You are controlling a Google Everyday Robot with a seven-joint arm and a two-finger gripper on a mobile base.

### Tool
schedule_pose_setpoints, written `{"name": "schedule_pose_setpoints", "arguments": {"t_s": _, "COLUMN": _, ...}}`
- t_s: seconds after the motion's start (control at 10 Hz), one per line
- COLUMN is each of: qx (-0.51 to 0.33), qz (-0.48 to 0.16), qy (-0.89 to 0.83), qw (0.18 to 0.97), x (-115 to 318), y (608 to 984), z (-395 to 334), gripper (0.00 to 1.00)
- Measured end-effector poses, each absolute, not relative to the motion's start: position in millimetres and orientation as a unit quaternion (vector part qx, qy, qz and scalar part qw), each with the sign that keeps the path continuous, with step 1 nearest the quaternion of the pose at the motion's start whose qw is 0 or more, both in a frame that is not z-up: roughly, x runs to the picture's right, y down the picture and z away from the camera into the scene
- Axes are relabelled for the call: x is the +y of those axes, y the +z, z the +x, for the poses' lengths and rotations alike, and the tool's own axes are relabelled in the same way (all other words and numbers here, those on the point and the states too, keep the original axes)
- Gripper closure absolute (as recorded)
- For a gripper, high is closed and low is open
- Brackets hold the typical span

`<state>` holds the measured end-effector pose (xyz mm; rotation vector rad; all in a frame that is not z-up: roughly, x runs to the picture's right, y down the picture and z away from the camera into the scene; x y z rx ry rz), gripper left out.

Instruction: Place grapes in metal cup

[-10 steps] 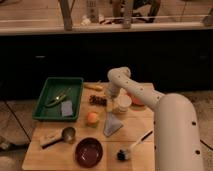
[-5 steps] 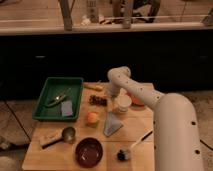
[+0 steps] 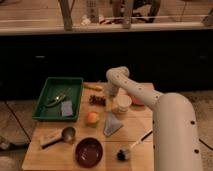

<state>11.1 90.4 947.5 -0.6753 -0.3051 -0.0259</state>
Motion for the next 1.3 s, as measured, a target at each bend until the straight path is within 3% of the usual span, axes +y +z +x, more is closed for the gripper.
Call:
{"name": "schedule_pose_setpoints", "arguments": {"t_s": 0.4, "qx": -0.166, "qz": -0.327, "qy": -0.027, "qw": 0.93, "x": 86, "y": 950, "z": -4, "gripper": 0.22}}
{"name": "schedule_pose_setpoints", "arguments": {"t_s": 0.5, "qx": -0.169, "qz": -0.326, "qy": -0.03, "qw": 0.929, "x": 86, "y": 950, "z": -7, "gripper": 0.28}}
{"name": "schedule_pose_setpoints", "arguments": {"t_s": 1.2, "qx": -0.178, "qz": -0.33, "qy": -0.039, "qw": 0.926, "x": 88, "y": 954, "z": -13, "gripper": 0.98}}
{"name": "schedule_pose_setpoints", "arguments": {"t_s": 1.3, "qx": -0.179, "qz": -0.33, "qy": -0.04, "qw": 0.926, "x": 88, "y": 954, "z": -14, "gripper": 1.0}}
